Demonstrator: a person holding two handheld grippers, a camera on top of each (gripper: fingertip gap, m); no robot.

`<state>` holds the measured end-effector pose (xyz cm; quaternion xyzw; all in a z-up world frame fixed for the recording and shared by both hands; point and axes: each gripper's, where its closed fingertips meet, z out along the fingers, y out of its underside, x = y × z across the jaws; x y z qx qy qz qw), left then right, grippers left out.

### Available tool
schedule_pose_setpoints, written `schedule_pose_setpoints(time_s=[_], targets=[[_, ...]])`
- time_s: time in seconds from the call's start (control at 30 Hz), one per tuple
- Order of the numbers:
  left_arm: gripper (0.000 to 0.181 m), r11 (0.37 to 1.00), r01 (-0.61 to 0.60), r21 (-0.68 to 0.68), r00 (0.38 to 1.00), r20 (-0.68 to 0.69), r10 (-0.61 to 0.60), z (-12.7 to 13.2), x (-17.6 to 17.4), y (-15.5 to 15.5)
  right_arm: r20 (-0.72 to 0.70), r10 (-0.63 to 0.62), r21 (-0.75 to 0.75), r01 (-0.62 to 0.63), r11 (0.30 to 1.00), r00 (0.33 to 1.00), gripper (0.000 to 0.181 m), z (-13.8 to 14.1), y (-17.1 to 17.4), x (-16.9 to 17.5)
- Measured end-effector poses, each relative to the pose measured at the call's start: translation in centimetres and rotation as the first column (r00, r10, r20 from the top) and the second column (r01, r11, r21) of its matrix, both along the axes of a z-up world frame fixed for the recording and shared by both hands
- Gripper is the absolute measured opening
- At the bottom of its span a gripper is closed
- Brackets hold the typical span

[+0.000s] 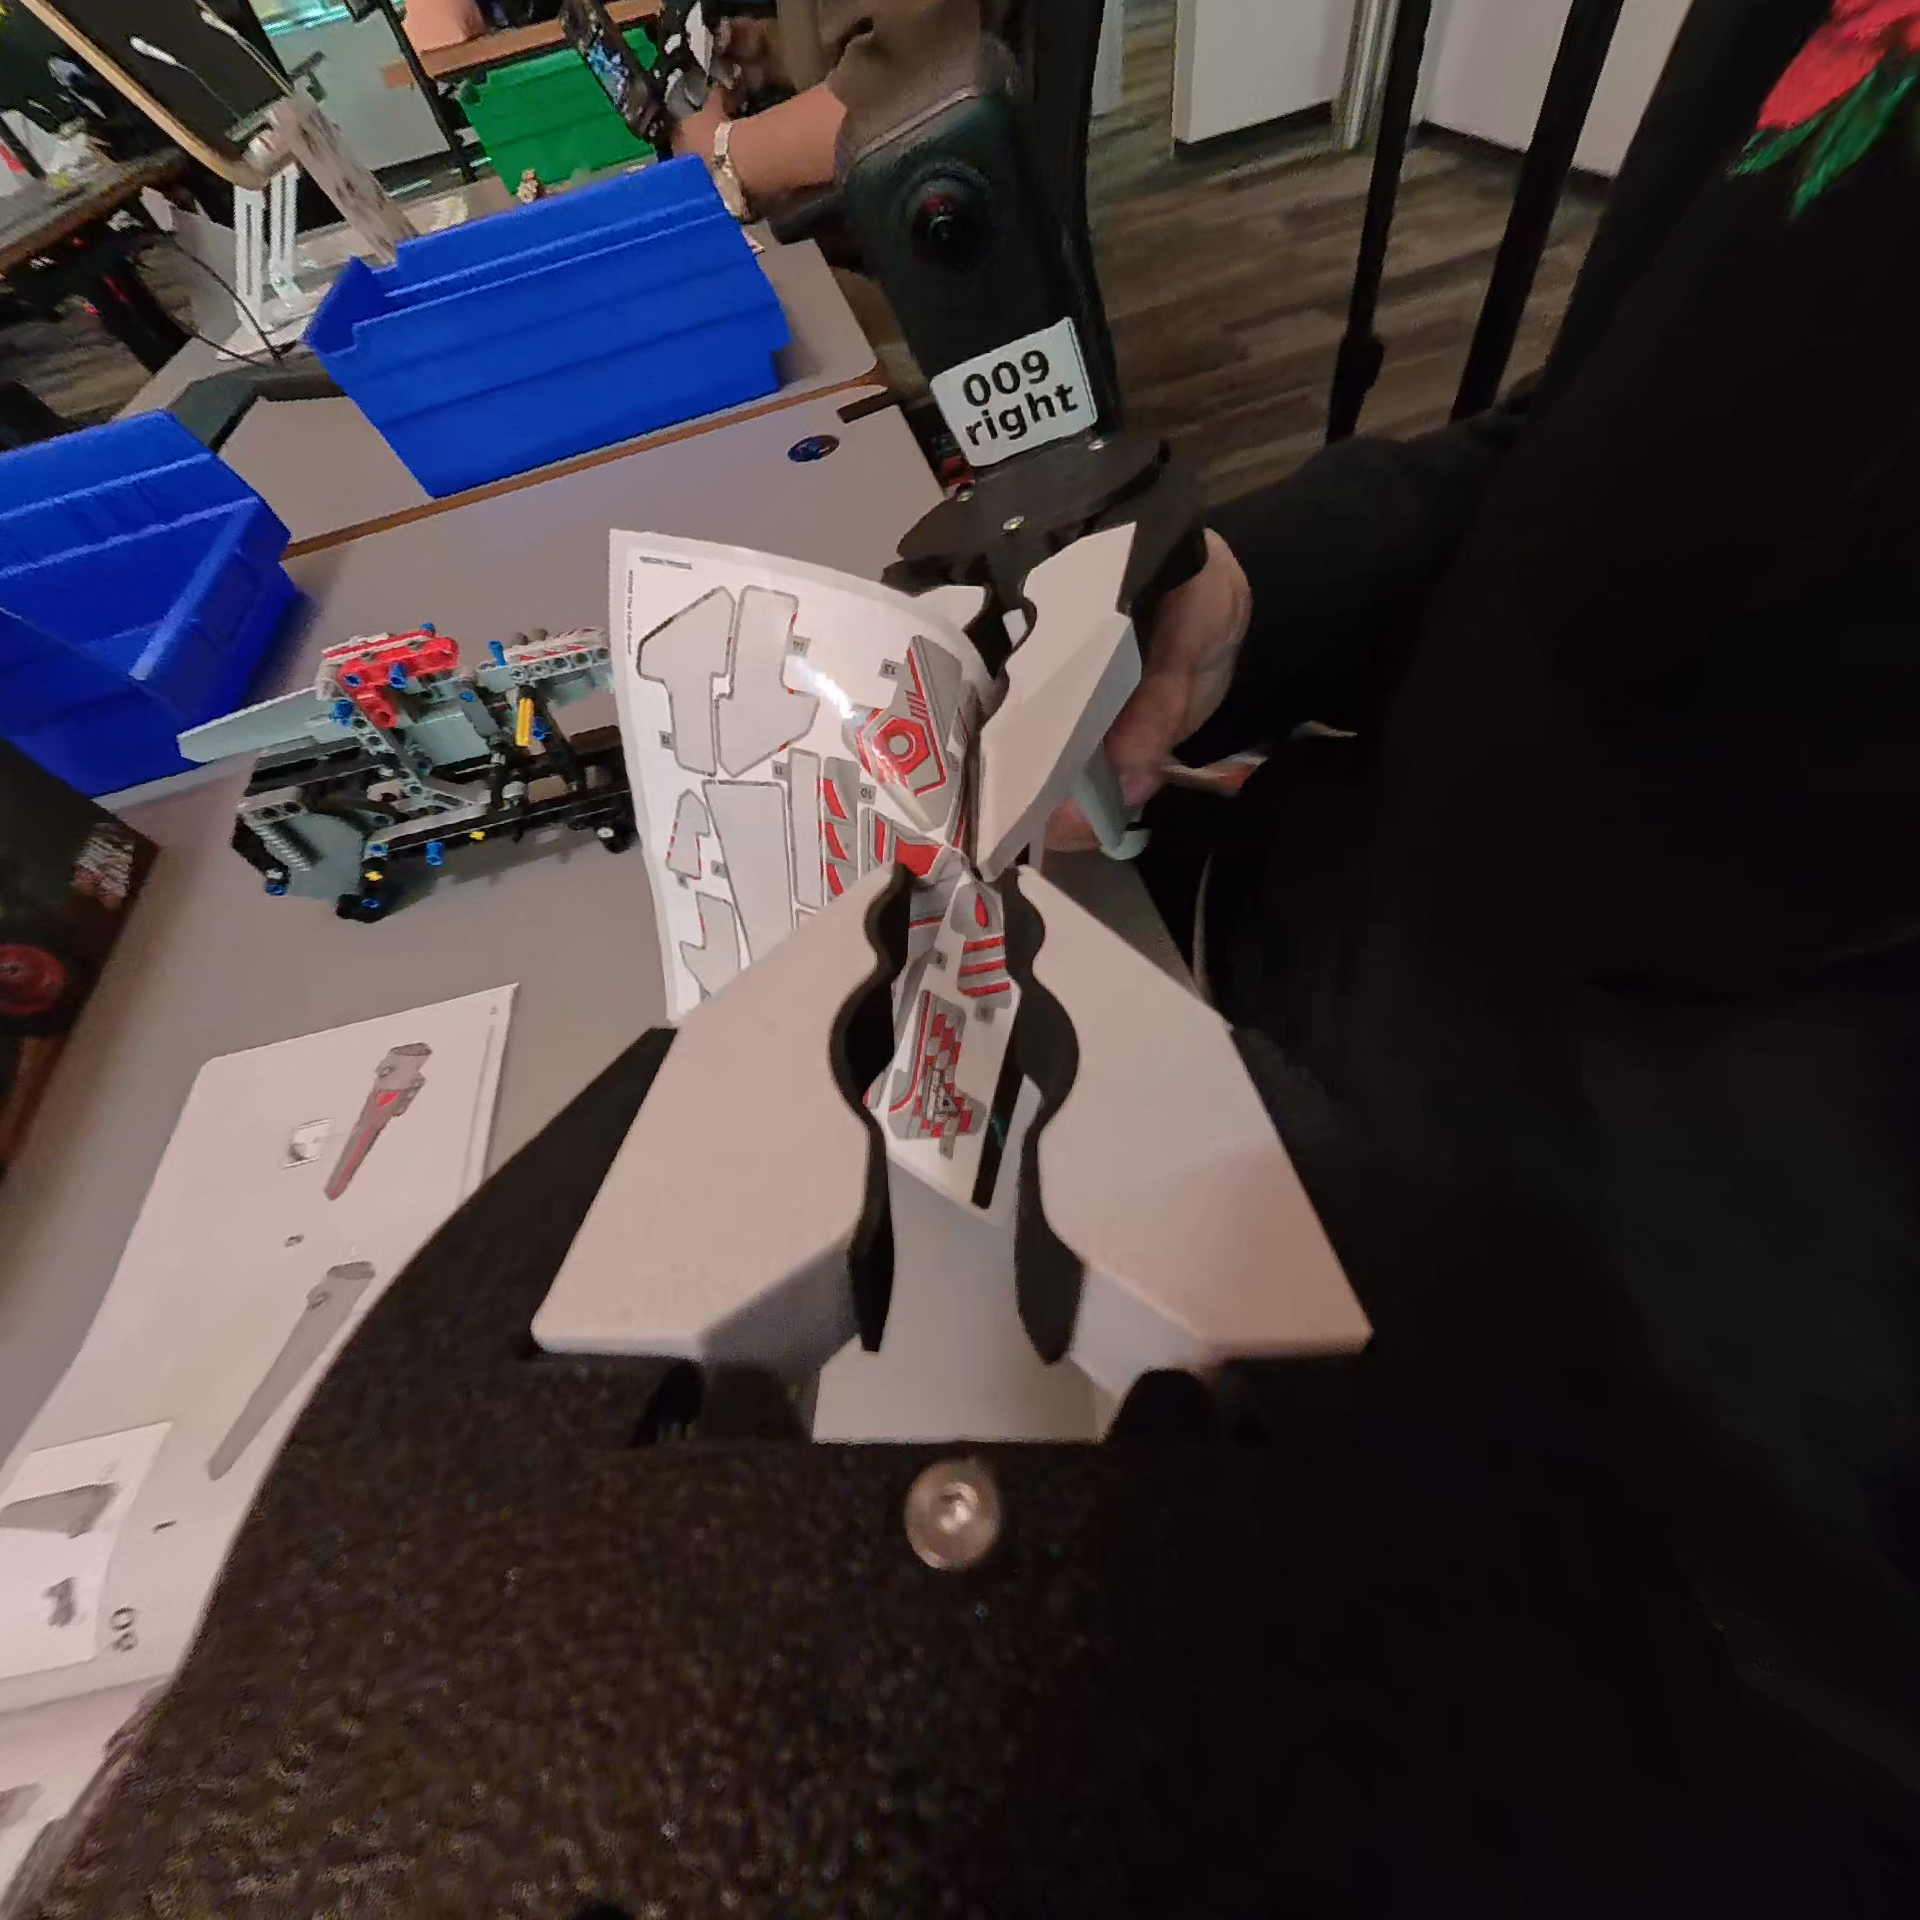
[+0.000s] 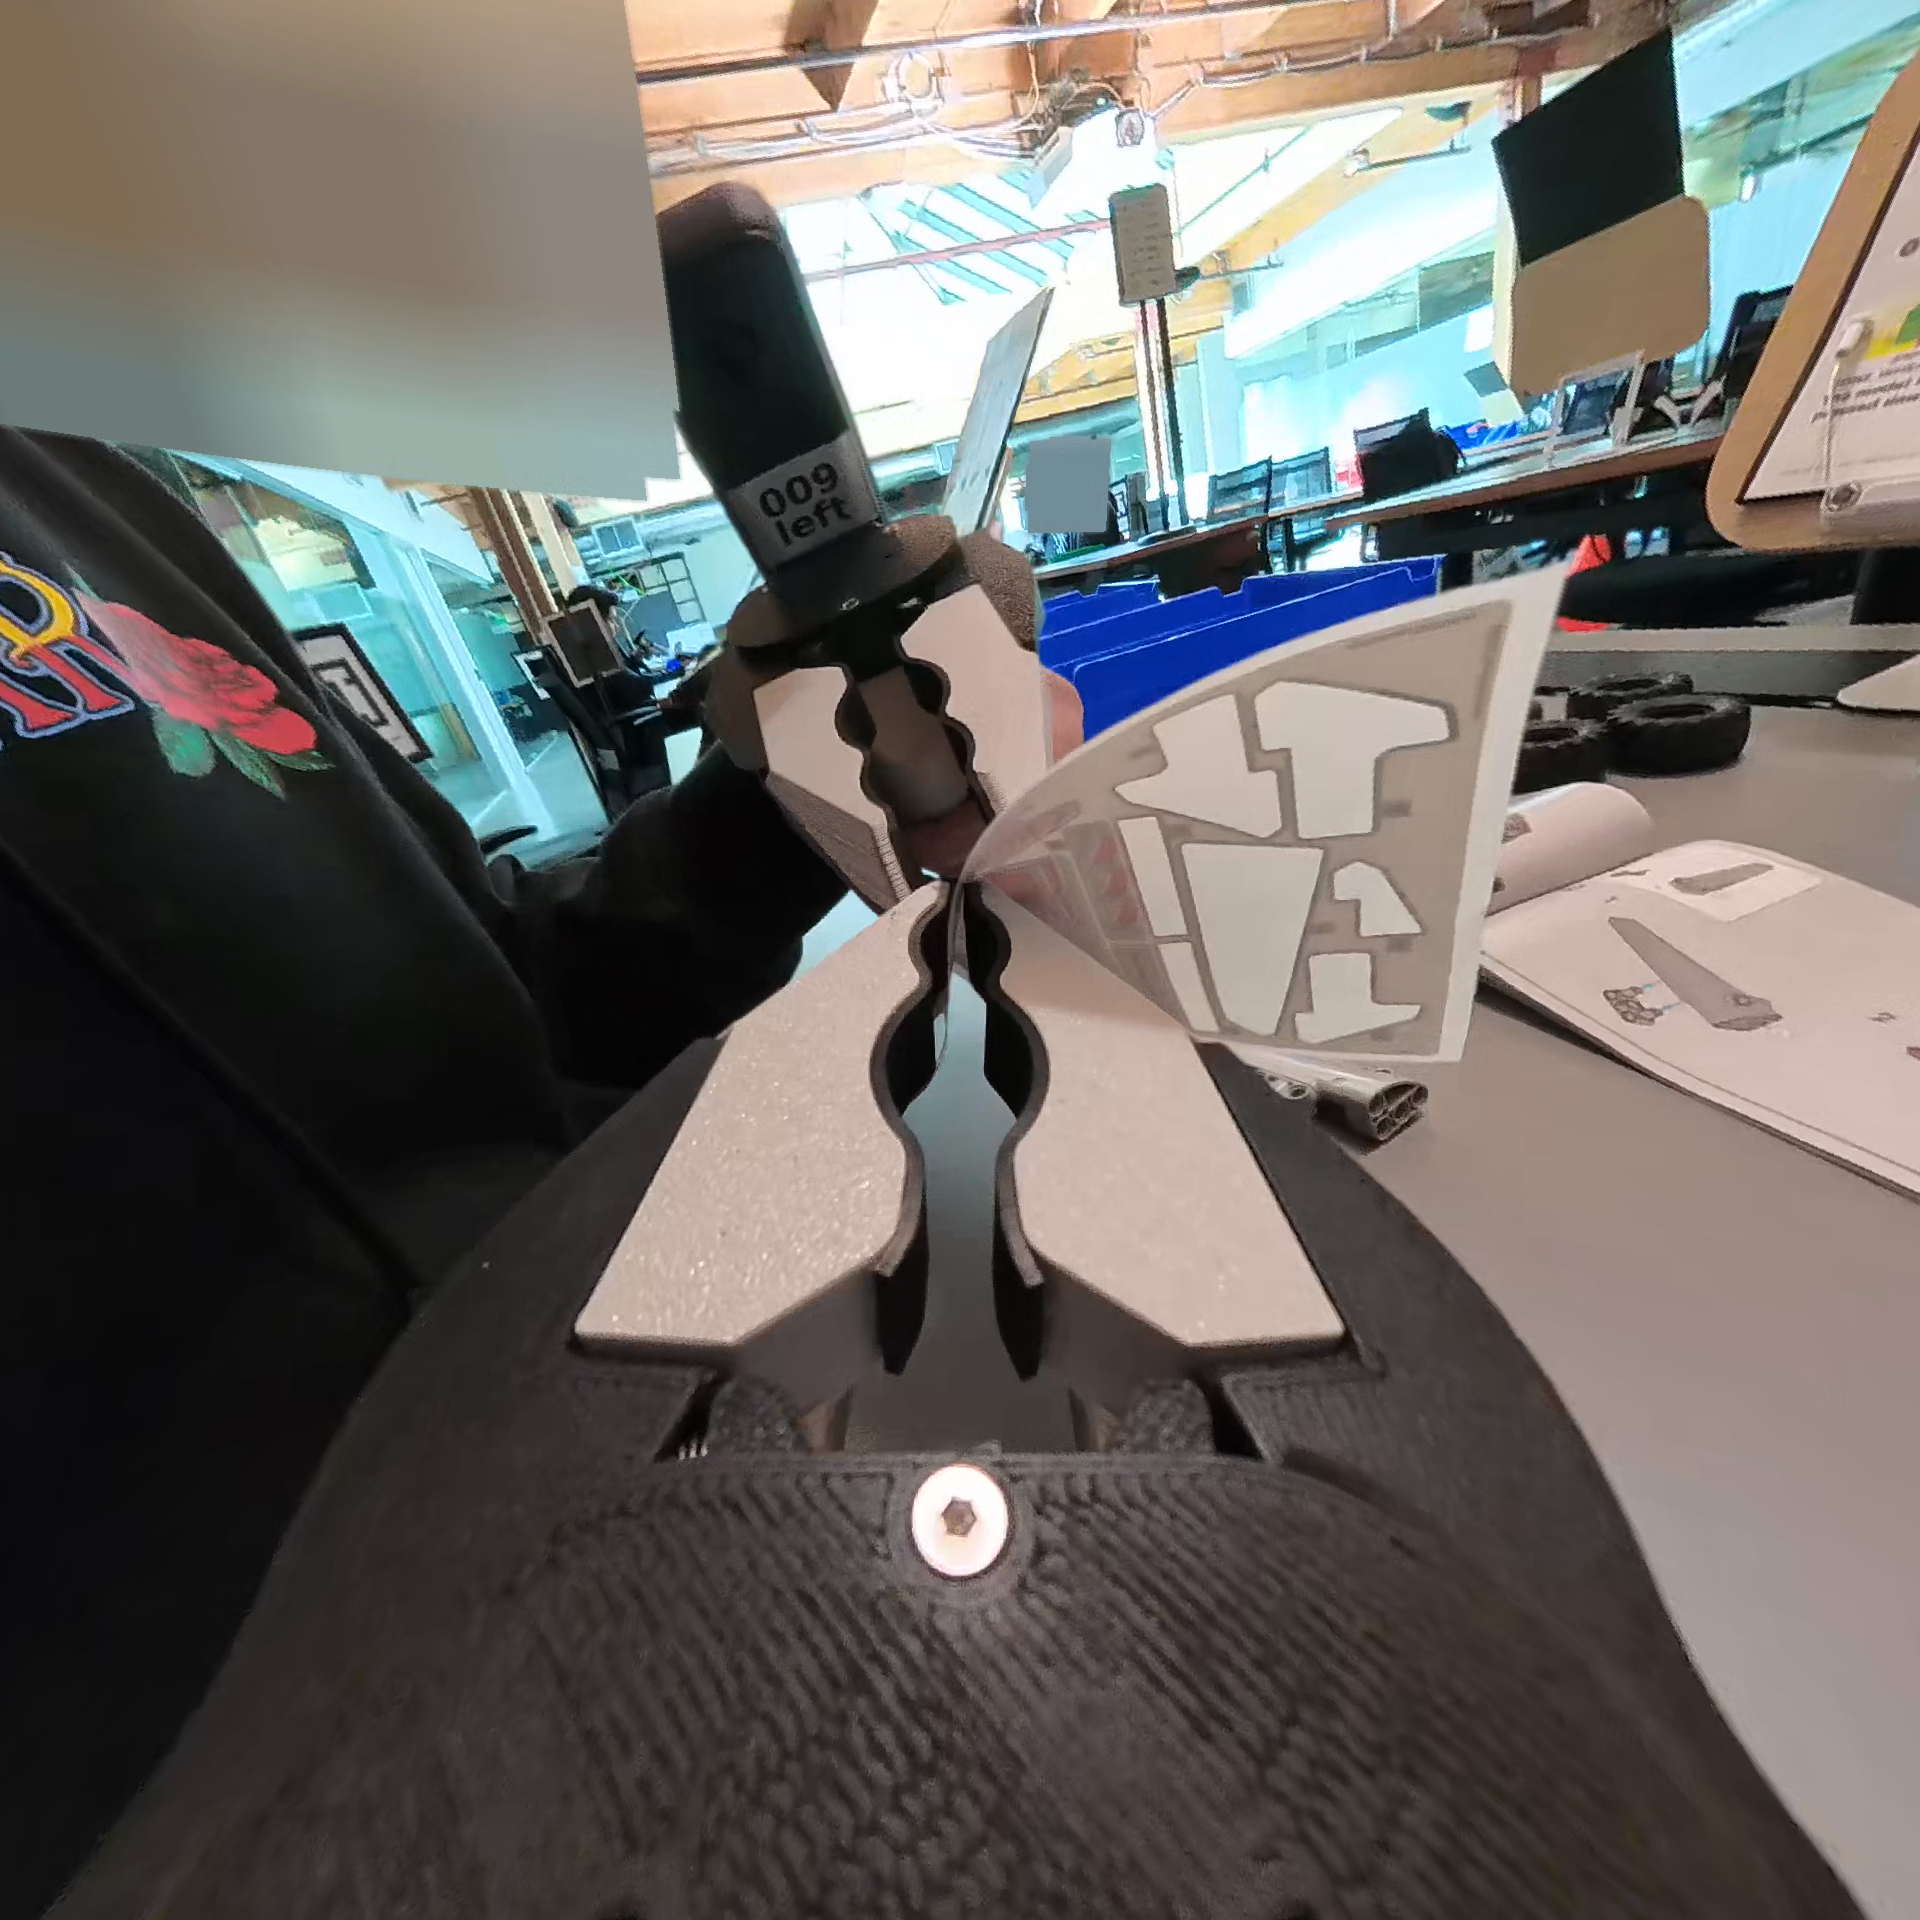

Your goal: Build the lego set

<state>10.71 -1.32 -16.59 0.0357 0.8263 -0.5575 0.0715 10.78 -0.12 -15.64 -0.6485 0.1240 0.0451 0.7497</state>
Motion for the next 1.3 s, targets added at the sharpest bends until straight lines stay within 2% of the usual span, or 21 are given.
schedule_pose_setpoints(time_s=[0.13,0.27,0.33,0.47,0.73,0.93,1.3], targets=[[0.013,0.999,-0.03,0.021,0.998,0.062,0.029,0.0,0.4,0.0,-0.056,0.003,0.023,-0.001,1.0,0.998,0.0,0.0,0.0,0.3],[0.013,1.0,-0.009,0.012,0.999,0.046,0.008,-0.1,0.2,0.0,-0.021,0.01,0.016,-0.01,1.0,1.0,0.002,0.1,0.0,0.0],[0.012,1.0,-0.02,0.009,0.999,0.037,0.019,-0.2,0.5,0.1,-0.006,0.036,0.017,-0.036,0.999,0.999,0.017,0.2,0.0,-0.5],[0.008,1.0,0.005,0.008,1.0,0.014,-0.005,-0.4,0.1,0.0,0.034,-0.003,-0.015,0.003,1.0,0.999,0.001,-0.1,0.1,-0.2],[0.009,0.999,-0.015,0.047,0.999,0.034,0.013,-1.1,0.6,0.1,0.078,-0.042,-0.092,0.049,0.995,0.996,0.0,-0.9,0.2,0.2],[0.014,0.998,-0.037,0.057,0.997,0.067,0.033,-1.1,1.0,0.4,0.055,-0.054,-0.105,0.06,0.993,0.997,0.0,-1.1,0.1,0.5],[0.01,0.997,-0.023,0.073,0.995,0.095,0.016,-0.9,0.7,0.7,0.039,-0.053,-0.111,0.057,0.992,0.998,0.0,-1.3,0.2,0.7]])
